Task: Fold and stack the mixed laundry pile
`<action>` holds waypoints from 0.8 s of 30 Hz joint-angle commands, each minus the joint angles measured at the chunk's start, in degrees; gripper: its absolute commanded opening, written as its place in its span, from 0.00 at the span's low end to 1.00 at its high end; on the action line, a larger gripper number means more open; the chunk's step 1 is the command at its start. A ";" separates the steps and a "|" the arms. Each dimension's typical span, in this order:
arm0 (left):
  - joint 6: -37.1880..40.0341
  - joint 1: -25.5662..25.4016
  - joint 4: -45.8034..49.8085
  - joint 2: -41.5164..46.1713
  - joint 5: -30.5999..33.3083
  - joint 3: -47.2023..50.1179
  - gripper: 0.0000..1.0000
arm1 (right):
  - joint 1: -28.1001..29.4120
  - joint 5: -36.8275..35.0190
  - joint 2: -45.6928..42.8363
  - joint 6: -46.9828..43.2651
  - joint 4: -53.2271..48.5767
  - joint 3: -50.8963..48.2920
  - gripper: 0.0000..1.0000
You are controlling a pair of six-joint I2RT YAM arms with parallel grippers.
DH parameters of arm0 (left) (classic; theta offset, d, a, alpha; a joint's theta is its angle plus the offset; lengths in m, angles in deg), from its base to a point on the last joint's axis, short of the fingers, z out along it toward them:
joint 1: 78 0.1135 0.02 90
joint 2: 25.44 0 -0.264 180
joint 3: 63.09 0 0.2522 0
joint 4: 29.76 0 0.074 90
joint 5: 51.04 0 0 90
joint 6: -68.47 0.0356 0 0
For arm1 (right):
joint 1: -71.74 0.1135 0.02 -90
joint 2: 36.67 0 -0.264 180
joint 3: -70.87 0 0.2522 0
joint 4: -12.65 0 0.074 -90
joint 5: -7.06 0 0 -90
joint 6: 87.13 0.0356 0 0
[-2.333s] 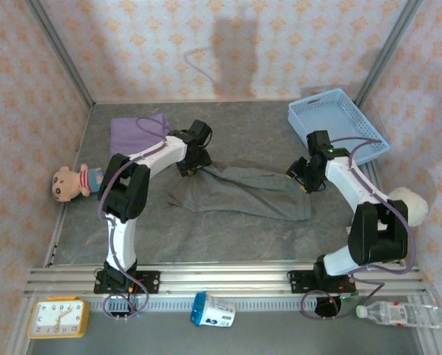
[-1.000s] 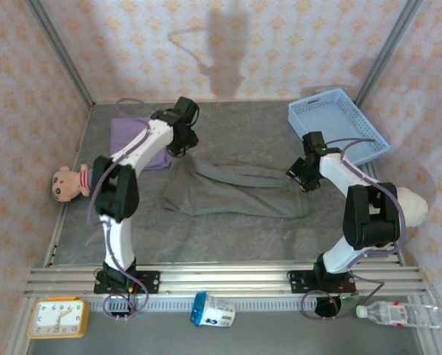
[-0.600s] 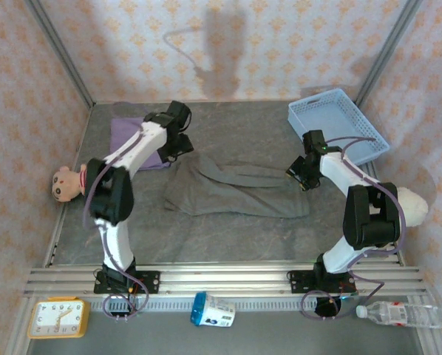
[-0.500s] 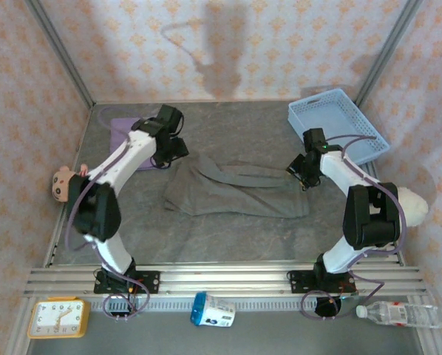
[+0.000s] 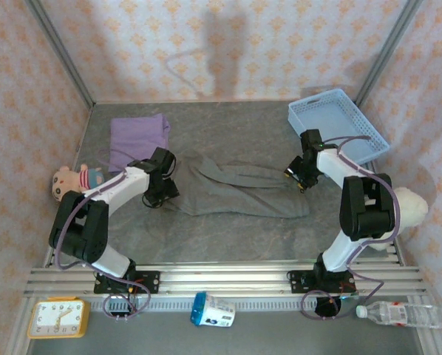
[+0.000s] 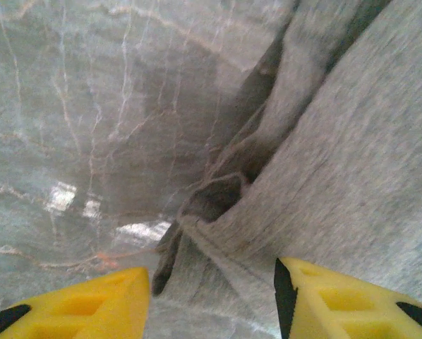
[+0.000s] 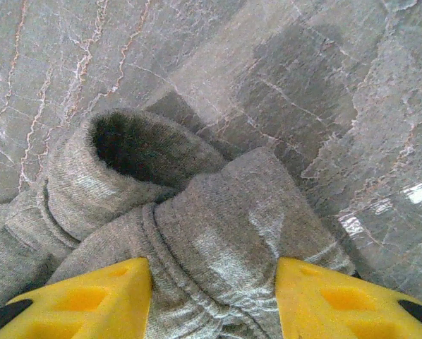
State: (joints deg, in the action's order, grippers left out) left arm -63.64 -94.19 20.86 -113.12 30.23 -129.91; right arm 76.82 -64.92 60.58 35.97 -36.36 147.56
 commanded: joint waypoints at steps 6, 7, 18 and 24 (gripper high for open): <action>-0.76 -0.34 -10.05 1.46 4.73 1.76 0.47 | -0.27 -0.44 1.11 -0.75 -0.48 -1.69 0.48; -0.88 -0.34 -10.52 0.82 4.42 2.15 0.46 | -0.25 -0.36 1.16 -0.76 -0.52 -1.75 0.48; -0.80 -0.44 -8.62 1.46 5.61 3.42 0.21 | -0.25 -0.81 1.81 0.77 -0.24 -1.98 0.46; -0.08 -0.43 -5.77 4.40 5.04 2.12 0.00 | -0.25 -3.43 1.68 1.99 -1.63 -1.83 0.43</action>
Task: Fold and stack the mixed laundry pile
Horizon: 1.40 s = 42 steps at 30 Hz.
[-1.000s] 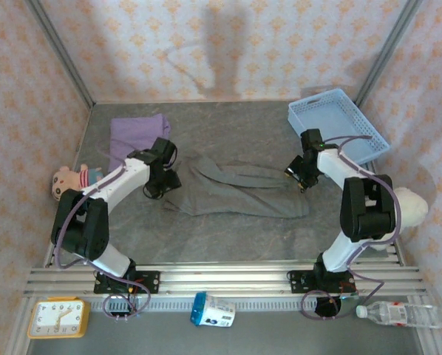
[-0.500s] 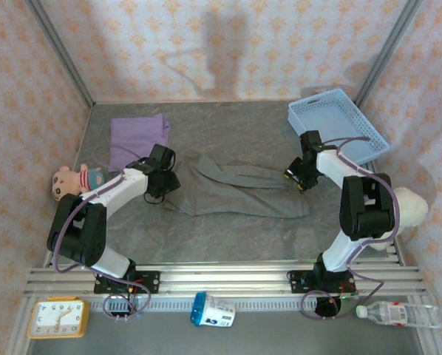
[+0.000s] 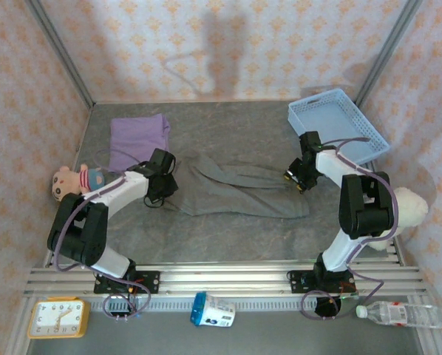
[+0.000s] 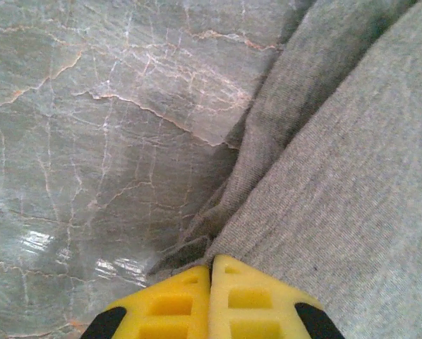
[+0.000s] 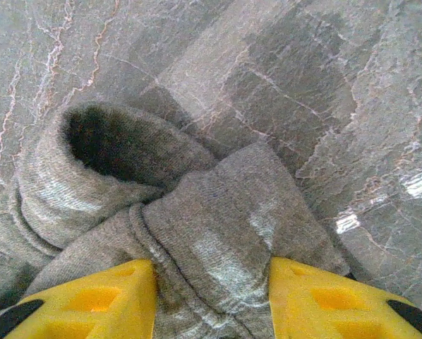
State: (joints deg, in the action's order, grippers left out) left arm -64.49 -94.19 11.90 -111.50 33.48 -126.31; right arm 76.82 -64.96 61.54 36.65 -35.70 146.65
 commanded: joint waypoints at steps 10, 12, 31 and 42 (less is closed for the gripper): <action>-1.60 -0.51 14.55 14.98 1.58 2.19 0.00 | -0.30 -3.78 -0.54 4.21 -1.35 -2.16 0.40; -2.89 -0.60 13.88 15.92 0.89 5.46 0.00 | -0.25 -3.41 -0.52 4.43 -1.00 -2.25 0.40; -3.18 -8.16 7.29 -2.62 -3.32 -15.60 0.33 | 7.34 1.54 -13.74 -0.09 -3.26 -1.81 0.29; -3.39 -14.43 9.09 -7.84 -3.97 -14.33 0.26 | 20.20 3.77 -4.04 0.59 1.19 3.93 0.32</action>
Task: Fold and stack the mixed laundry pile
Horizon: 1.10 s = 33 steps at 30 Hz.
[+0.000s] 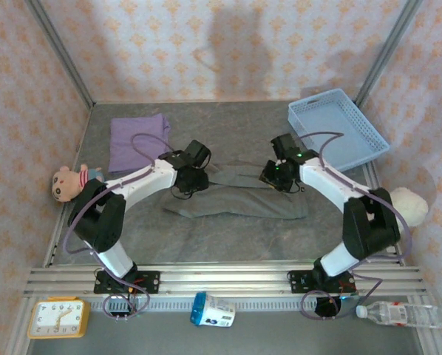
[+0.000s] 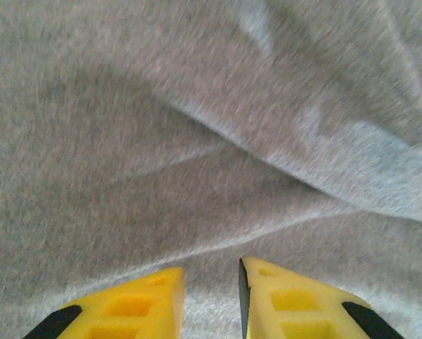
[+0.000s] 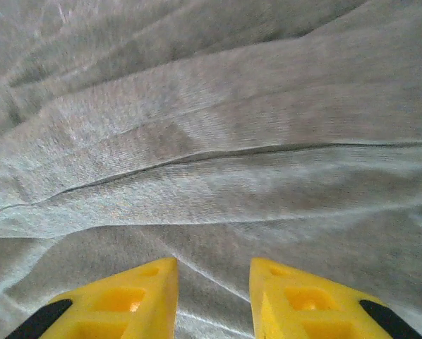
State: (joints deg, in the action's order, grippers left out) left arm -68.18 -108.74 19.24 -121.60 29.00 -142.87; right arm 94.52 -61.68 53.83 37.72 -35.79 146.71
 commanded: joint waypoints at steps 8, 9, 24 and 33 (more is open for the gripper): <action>1.81 0.03 -0.69 0.67 2.06 8.92 0.26 | 6.07 -1.66 17.51 5.65 5.28 12.79 0.30; 2.25 0.05 -0.63 -0.26 2.66 9.22 0.25 | 5.97 -3.20 18.71 6.26 5.48 14.26 0.30; 5.11 0.07 2.30 -3.95 4.96 10.50 0.24 | 0.50 -9.19 29.14 6.62 7.25 31.23 0.28; 5.75 -0.01 5.85 -0.67 0.95 -0.62 0.36 | 0.26 -7.69 13.05 -1.33 1.85 20.68 0.55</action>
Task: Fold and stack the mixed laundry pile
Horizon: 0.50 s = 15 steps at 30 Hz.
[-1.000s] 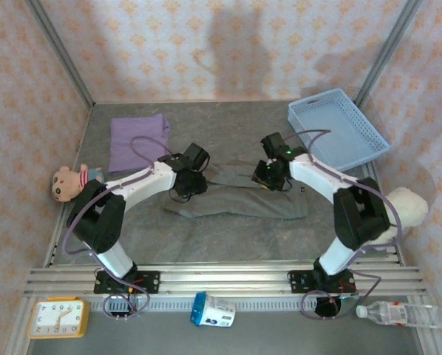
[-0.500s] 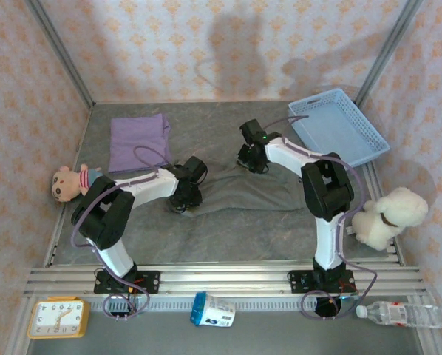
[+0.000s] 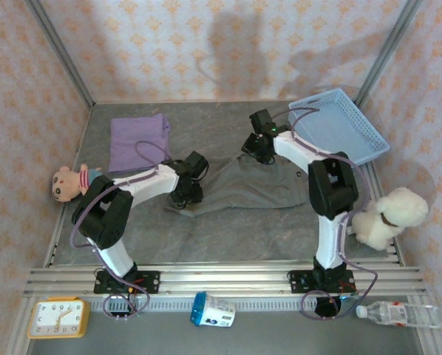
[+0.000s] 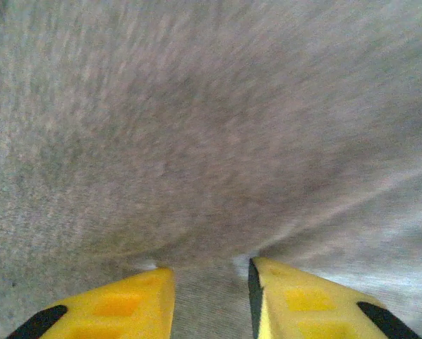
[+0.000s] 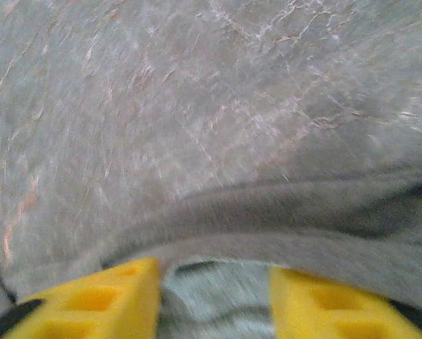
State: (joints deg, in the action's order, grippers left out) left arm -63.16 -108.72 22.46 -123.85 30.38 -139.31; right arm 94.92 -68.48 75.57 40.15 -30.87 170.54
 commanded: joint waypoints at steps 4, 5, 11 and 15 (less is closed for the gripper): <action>-0.66 0.00 2.10 0.99 -1.30 -8.47 0.43 | -0.76 -0.57 -17.62 -5.77 -6.66 -12.27 0.76; -1.07 0.05 1.96 0.71 -1.22 -9.40 0.44 | -0.98 -0.68 -20.10 -5.92 -7.37 -14.40 0.80; -3.20 0.05 0.39 -0.63 -1.89 -11.07 0.52 | -4.86 -2.60 -33.04 -3.02 -9.14 -27.76 0.95; -4.99 -0.03 -1.42 -0.80 -3.53 -9.95 0.59 | -9.52 -0.74 -37.96 -2.21 -8.26 -34.80 0.99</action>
State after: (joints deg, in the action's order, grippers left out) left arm -66.11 -108.72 22.09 -124.09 28.06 -149.26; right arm 87.55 -68.72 40.12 37.04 -37.87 138.86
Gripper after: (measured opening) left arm 0.586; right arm 0.984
